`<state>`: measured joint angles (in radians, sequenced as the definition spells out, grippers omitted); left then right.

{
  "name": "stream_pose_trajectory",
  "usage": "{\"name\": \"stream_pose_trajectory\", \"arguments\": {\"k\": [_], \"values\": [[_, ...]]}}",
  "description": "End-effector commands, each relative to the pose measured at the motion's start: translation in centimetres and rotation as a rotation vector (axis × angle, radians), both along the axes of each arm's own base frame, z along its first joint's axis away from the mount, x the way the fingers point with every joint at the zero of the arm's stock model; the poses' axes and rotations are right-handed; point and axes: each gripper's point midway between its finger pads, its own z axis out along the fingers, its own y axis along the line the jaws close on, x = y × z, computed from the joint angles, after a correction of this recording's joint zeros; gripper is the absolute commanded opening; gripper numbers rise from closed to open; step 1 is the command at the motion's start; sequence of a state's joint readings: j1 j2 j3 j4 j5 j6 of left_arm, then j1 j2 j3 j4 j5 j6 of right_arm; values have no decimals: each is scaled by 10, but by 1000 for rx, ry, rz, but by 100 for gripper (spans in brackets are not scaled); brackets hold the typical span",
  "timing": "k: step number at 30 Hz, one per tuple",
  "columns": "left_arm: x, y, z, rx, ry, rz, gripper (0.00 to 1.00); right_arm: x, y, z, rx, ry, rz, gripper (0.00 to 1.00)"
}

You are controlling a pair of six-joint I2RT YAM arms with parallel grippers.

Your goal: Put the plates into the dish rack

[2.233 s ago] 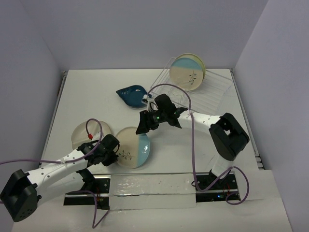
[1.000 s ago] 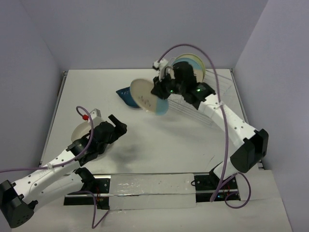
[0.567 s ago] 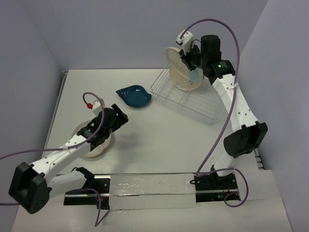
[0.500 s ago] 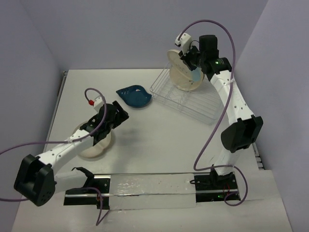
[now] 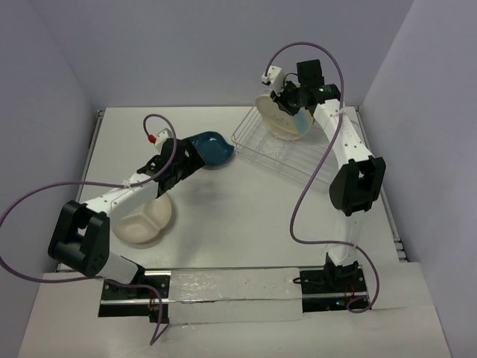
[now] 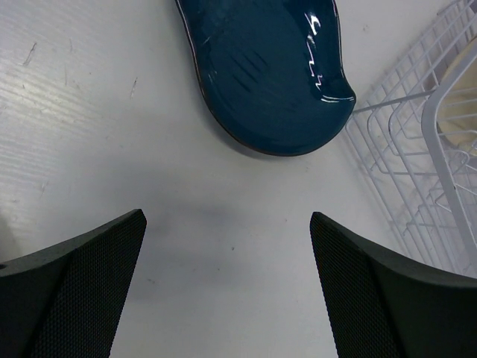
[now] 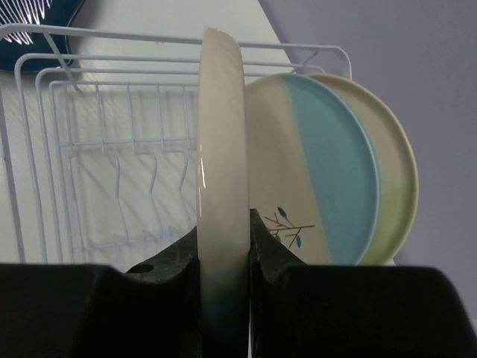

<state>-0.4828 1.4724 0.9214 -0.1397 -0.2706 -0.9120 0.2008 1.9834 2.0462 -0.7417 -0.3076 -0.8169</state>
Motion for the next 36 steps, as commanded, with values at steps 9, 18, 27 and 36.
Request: {"name": "stream_pose_trajectory", "arguments": {"k": [9,18,27,36], "values": [[35,-3,15,-51,-53,-4,99,47,5,34,29,-167,-4,0],[48,1,11,-49,-52,17,99,50,4,4,72,-83,-58,5],[70,-6,12,-68,-69,-1,99,74,-16,-17,135,-79,-227,26],[80,-13,11,-65,-74,-26,99,77,-17,-39,140,-49,-133,30]]}}
